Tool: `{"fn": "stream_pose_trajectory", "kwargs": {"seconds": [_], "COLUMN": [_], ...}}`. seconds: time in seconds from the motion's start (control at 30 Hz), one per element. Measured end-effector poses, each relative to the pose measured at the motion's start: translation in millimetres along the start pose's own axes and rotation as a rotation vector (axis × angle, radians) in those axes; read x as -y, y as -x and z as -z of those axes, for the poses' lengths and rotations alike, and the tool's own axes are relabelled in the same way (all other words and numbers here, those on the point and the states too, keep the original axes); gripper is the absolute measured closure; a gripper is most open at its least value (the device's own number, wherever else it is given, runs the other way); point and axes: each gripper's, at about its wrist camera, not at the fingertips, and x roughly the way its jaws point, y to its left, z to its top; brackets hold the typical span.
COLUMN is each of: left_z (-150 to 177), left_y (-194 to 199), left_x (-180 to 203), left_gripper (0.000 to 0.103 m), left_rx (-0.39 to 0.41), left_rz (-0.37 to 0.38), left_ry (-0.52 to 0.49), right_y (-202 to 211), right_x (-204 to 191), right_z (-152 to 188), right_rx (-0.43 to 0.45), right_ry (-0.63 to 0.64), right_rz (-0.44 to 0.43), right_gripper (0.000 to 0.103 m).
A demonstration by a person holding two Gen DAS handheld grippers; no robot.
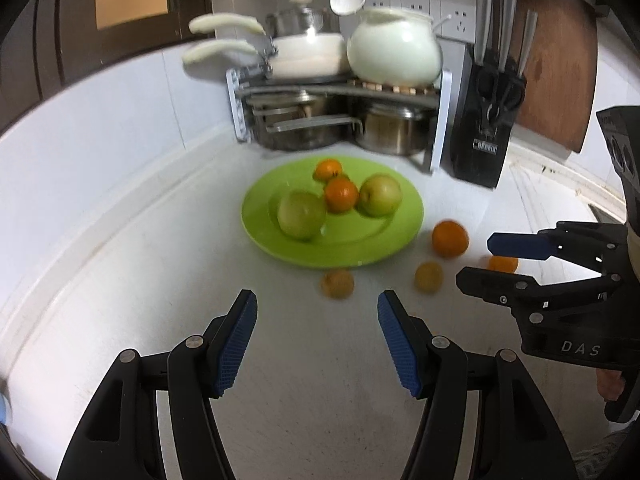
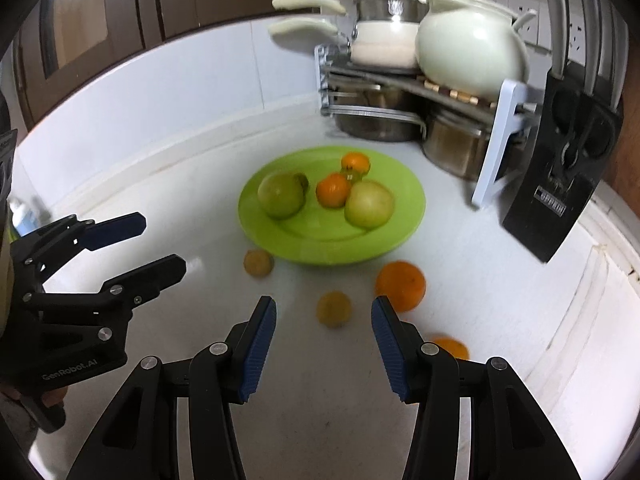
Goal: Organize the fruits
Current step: 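Grasp a small brown fruit with the left tool while the right tool grasps a small yellow fruit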
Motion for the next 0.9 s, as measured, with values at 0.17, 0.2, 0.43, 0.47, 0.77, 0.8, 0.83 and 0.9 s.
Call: {"fn": "stream_pose_trajectory", "kwargs": {"seconds": [0.17, 0.2, 0.43, 0.47, 0.77, 0.8, 0.83, 0.9], "left_z": [9.3, 10.3, 7.6, 6.6, -6.1, -7.8, -8.7, -10.7], "left_y": [-18.1, -22.3, -46.0, -49.2, -71.3, -73.3, -74.5, -77.9], "left_x": [0.8, 1.2, 2.9, 2.5, -0.6, -0.5, -0.1, 1.6], "left_gripper": [0.041, 0.041, 0.041, 0.042, 0.051, 0.051, 0.052, 0.055], "left_rx": [-0.039, -0.044, -0.063, -0.067, -0.088, -0.091, -0.091, -0.096], "left_rz": [0.016, 0.022, 0.044, 0.048, 0.097, 0.101, 0.108, 0.113], "left_ry": [-0.008, -0.011, -0.007, -0.002, 0.031, 0.036, 0.036, 0.033], "right_y": [-15.4, -17.3, -33.2, -35.0, -47.2, -47.9, -48.3, -50.4], "right_x": [4.6, 5.4, 8.2, 8.9, 10.8, 11.2, 11.6, 13.1], "right_z": [6.7, 7.4, 9.0, 8.4, 2.3, 2.1, 2.1, 1.3], "right_rx": [-0.038, -0.043, -0.068, -0.07, -0.07, -0.07, -0.071, -0.076], "right_ry": [-0.011, -0.013, -0.027, -0.029, -0.031, -0.032, -0.033, -0.034], "right_rz": [-0.002, -0.001, -0.005, -0.007, -0.017, -0.018, -0.018, -0.023], "right_gripper": [0.052, 0.052, 0.052, 0.052, 0.053, 0.054, 0.055, 0.057]}}
